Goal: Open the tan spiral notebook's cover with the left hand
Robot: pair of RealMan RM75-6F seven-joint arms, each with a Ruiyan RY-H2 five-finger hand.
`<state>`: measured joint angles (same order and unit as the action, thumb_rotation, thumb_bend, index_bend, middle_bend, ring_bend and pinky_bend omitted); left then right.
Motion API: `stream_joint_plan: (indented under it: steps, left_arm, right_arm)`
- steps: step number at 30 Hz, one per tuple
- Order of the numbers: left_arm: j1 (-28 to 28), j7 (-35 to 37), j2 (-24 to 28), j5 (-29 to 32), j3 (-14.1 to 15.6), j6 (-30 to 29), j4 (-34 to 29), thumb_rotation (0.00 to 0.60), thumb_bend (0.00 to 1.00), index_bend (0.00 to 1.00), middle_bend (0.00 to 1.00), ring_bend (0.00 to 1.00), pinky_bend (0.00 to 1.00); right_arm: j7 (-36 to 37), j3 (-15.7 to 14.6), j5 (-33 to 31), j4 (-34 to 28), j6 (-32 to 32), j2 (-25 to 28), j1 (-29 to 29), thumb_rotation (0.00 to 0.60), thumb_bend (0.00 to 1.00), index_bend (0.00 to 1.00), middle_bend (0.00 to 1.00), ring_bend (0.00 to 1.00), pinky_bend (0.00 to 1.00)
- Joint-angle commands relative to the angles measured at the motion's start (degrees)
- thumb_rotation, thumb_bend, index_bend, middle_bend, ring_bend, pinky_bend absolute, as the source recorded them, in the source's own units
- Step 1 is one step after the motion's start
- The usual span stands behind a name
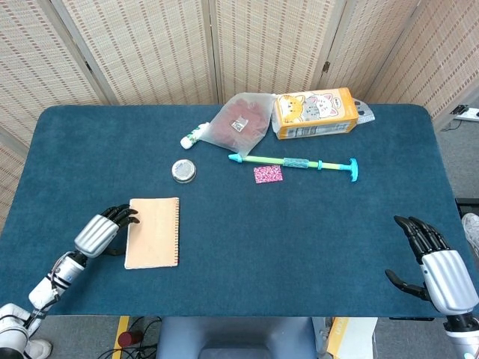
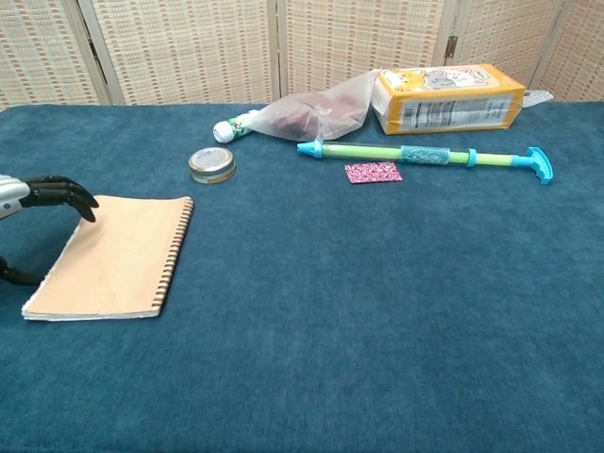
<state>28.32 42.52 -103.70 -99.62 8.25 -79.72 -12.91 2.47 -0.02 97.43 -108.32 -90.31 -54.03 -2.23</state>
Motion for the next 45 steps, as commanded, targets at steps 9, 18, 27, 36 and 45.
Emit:
stream_joint_plan:
  steps: [9,18,27,36,45]
  left_arm:
    - [1.5,2.0,-1.0,0.8,-0.4,-0.5,-1.3,0.600,0.25,0.32,0.24,0.15,0.26]
    - [2.6,3.7,-1.5,1.9,-1.4,-1.1,-2.6,0.600,0.38,0.33,0.24,0.15,0.26]
    - [3.3,3.3,-2.3,2.1,-1.6,-1.9,-3.8,0.600,0.62,0.46,0.24,0.15,0.26]
    - [3.5,3.9,-1.6,2.6,-2.2,-3.5,-5.3,0.600,0.69,0.61,0.24,0.15,0.26]
    - [2.6,3.6,4.2,1.8,-1.8,-8.9,-7.5,0.600,0.69,0.61,0.24,0.15,0.26]
  right_arm:
    - [0.2,0.3,-0.2,0.2,-0.5,0.1,0.3,0.600,0.24,0.02,0.16,0.10,0.15]
    - [0.5,0.6,-0.4,0.3,-0.4,0.1,0.2,0.600,0.24,0.02,0.16,0.10,0.15]
    - [0.4,0.8,-0.8,0.4,0.1,0.0,0.0,0.600,0.24,0.02,0.16,0.10,0.15]
    - [0.6,1.0,-1.2,0.5,0.3,-0.1,-0.1,0.600,0.24,0.02,0.16,0.10,0.15]
    - [0.3,1.0,-0.9,0.4,-0.1,-0.2,0.1,0.600,0.24,0.02,0.16,0.10,0.15]
